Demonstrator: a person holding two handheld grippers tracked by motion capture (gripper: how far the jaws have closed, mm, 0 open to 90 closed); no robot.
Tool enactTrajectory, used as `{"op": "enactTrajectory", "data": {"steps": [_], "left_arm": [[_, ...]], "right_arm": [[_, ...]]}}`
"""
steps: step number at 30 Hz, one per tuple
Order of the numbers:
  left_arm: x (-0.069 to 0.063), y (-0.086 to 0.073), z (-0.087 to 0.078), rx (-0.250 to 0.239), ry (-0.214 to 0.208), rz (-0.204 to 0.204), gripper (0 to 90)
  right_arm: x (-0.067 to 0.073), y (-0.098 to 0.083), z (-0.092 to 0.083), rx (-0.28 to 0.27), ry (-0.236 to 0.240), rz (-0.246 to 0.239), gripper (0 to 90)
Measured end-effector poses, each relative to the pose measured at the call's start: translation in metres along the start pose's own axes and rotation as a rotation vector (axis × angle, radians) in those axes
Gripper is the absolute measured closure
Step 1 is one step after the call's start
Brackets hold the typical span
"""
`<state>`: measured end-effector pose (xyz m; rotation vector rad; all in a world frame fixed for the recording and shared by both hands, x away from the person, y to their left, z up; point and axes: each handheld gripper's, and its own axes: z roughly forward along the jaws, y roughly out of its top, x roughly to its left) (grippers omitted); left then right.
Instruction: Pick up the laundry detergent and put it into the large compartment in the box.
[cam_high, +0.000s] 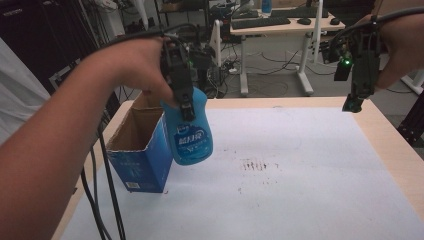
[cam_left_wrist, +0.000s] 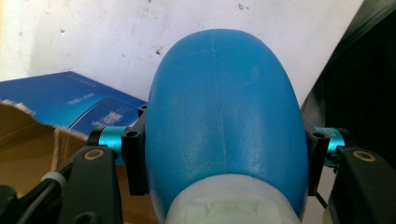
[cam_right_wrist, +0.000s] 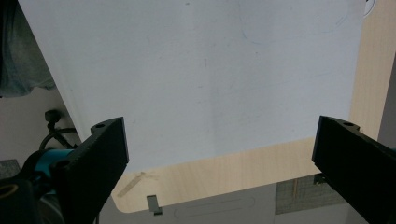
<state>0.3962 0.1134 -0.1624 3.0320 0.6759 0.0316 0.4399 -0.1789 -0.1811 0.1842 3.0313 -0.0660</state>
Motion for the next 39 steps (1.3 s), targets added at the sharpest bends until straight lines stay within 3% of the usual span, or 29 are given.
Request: {"op": "enactTrajectory", "data": {"steps": [6, 14, 21, 27, 39], "left_arm": [[0.009, -0.019, -0.034, -0.029, 0.02, -0.048, 37.5], [0.035, -0.052, -0.058, -0.038, 0.028, -0.216, 37.6], [0.059, -0.08, -0.056, -0.006, 0.023, -0.362, 37.6], [0.074, -0.097, -0.051, 0.002, 0.026, -0.45, 37.6], [0.094, -0.107, -0.024, 0.003, 0.005, -0.501, 37.6]], "right_arm": [[-0.001, 0.003, 0.002, 0.004, 0.002, -0.015, 2.7], [0.001, 0.003, 0.001, -0.002, 0.0, -0.027, 2.7], [0.0, 0.0, 0.001, -0.001, 0.0, -0.02, 2.7], [-0.002, 0.001, 0.001, 0.002, 0.004, -0.013, 2.7], [-0.003, 0.005, 0.003, 0.005, 0.005, -0.009, 2.7]]}}
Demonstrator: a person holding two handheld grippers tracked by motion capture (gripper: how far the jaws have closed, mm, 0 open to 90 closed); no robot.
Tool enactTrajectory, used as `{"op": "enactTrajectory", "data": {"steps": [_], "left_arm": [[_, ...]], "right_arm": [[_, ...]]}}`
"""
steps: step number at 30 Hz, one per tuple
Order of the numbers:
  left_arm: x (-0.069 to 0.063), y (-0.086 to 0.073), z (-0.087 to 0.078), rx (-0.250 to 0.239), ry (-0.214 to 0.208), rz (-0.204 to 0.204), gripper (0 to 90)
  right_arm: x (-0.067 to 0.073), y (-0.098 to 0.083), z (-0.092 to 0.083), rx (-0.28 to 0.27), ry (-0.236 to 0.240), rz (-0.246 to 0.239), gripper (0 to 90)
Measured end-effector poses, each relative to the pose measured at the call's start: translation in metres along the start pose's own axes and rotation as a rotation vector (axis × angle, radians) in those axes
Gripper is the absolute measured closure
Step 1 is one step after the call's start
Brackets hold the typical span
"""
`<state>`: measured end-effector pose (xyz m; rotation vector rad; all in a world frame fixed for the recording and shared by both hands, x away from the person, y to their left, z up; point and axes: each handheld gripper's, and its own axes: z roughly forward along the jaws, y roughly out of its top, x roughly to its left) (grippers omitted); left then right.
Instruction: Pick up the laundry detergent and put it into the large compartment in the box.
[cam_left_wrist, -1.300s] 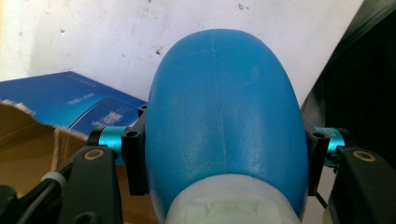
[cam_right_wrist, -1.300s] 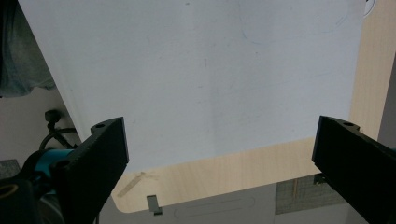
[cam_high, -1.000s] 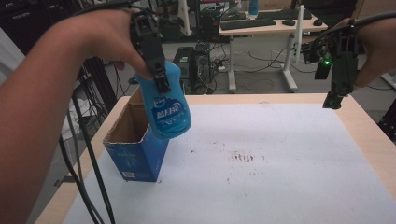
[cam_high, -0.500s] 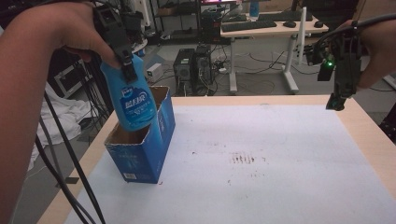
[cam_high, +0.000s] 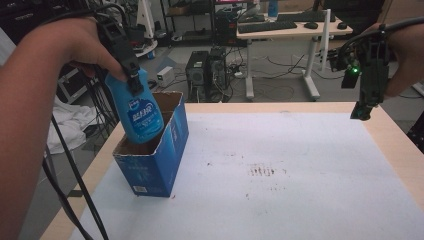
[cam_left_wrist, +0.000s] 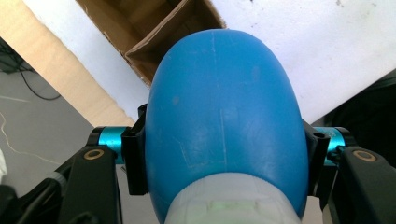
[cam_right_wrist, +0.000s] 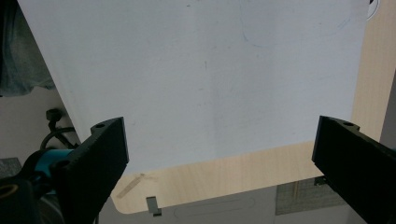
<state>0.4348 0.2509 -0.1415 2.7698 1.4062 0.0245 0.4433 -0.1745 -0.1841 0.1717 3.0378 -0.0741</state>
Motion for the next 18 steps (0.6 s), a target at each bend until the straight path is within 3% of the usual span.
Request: {"op": "enactTrajectory", "data": {"steps": [9, 13, 18], "left_arm": [[0.005, 0.003, 0.032, 0.029, -0.006, -0.012, 37.6], [0.008, 0.002, 0.055, 0.038, -0.03, -0.027, 37.6], [0.006, 0.003, 0.073, 0.053, -0.033, -0.013, 37.6]], "right_arm": [[0.0, 0.0, 0.0, 0.004, -0.002, 0.007, 2.7], [0.001, 0.001, 0.0, 0.007, -0.002, 0.006, 2.7], [0.0, 0.002, 0.001, 0.007, -0.003, 0.002, 2.7]]}}
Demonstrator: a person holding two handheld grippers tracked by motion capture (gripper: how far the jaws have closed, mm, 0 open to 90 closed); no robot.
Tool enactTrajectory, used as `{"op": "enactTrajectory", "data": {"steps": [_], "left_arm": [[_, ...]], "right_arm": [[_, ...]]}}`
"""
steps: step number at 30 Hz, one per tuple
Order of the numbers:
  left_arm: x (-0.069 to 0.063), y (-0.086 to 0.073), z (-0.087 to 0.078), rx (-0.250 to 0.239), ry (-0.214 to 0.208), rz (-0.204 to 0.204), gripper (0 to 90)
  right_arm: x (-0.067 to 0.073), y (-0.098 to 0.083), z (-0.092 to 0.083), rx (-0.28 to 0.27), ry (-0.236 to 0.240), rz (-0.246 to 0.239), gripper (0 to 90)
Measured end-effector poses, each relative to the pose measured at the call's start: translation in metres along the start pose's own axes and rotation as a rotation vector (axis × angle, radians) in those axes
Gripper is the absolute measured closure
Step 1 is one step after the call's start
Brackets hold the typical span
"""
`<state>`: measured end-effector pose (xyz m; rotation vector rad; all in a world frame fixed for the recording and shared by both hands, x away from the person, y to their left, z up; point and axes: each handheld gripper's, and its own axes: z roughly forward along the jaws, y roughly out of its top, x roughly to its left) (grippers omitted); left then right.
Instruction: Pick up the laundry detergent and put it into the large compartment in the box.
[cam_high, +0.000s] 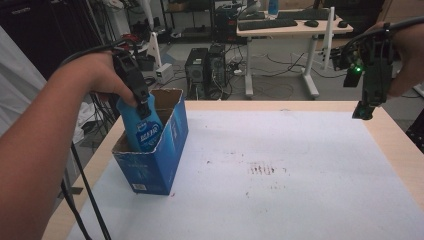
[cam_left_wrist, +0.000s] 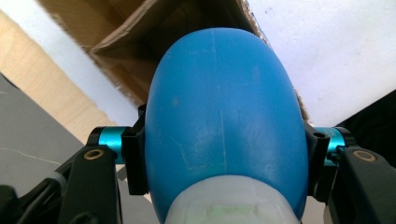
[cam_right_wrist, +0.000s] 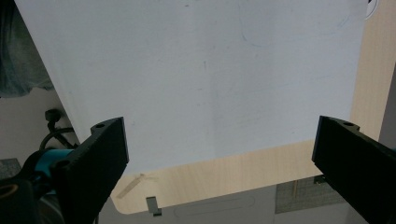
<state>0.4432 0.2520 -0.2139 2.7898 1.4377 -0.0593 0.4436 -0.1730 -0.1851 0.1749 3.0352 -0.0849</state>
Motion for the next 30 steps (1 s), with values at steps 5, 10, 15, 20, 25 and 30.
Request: {"op": "enactTrajectory", "data": {"steps": [5, 10, 15, 20, 25, 30], "left_arm": [[-0.001, 0.003, 0.024, 0.009, -0.007, 0.053, 37.5], [0.001, 0.002, 0.04, 0.026, 0.002, 0.106, 37.5], [0.002, 0.003, 0.055, 0.035, -0.013, 0.139, 37.4], [0.001, 0.003, 0.063, 0.041, 0.023, 0.197, 37.4], [0.002, 0.001, 0.071, 0.038, 0.019, 0.23, 37.4], [0.002, 0.0, 0.076, 0.027, 0.014, 0.26, 37.4]], "right_arm": [[0.001, 0.002, 0.002, 0.001, -0.002, 0.005, 2.7], [0.001, 0.004, 0.004, 0.001, -0.003, -0.005, 2.7], [0.001, 0.005, 0.006, 0.004, 0.0, -0.007, 2.7], [0.001, 0.009, 0.006, 0.004, -0.004, -0.018, 2.7], [0.001, 0.012, 0.007, 0.008, -0.002, -0.019, 2.7], [0.001, 0.013, 0.008, 0.008, 0.001, -0.015, 2.7]]}}
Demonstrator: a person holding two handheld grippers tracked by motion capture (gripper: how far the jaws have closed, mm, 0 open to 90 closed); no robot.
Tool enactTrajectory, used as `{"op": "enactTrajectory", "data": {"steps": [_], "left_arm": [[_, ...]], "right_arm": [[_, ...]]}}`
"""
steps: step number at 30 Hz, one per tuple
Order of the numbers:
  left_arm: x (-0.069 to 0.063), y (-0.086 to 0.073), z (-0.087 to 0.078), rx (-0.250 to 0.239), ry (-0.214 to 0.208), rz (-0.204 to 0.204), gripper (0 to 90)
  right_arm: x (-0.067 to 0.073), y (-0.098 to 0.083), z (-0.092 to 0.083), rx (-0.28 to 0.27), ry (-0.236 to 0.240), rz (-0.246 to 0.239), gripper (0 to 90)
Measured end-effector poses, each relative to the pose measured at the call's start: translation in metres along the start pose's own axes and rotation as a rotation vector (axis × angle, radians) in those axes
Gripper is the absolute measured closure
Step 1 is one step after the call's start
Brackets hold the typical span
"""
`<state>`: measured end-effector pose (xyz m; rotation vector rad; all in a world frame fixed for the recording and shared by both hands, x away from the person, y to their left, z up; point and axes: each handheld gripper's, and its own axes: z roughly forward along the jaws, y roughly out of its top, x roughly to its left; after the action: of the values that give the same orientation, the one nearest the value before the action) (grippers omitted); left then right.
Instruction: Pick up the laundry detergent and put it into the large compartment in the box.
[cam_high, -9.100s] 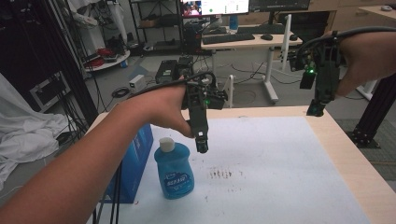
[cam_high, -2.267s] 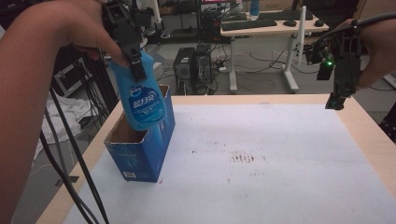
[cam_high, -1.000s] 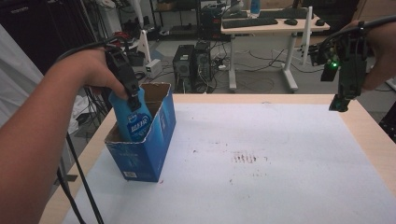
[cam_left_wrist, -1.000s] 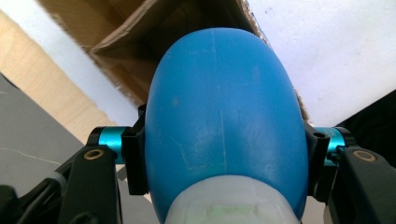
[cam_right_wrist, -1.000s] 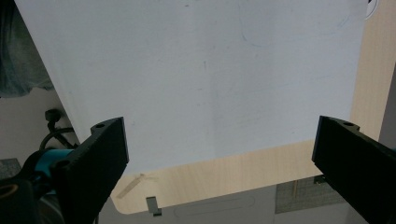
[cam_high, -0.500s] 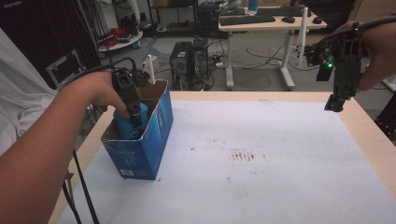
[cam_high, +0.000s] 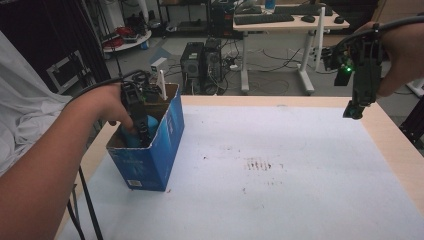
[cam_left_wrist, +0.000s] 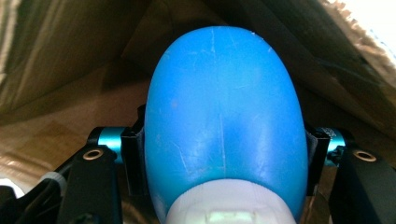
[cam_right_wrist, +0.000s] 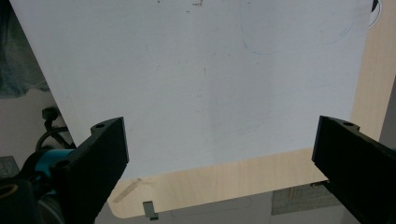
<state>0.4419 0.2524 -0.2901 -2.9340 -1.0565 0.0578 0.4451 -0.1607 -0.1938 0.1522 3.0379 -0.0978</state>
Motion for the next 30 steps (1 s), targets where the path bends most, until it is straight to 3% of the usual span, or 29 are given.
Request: {"op": "enactTrajectory", "data": {"steps": [10, 30], "left_arm": [[-0.0026, -0.0025, 0.0011, 0.0, 0.017, 0.071, 37.3], [-0.006, -0.0055, -0.0017, -0.009, 0.018, 0.054, 35.9]], "right_arm": [[-0.0006, 0.0049, 0.0022, -0.001, 0.001, -0.013, 2.7], [0.0023, 0.0025, -0.0009, -0.006, -0.002, -0.007, 2.7]]}}
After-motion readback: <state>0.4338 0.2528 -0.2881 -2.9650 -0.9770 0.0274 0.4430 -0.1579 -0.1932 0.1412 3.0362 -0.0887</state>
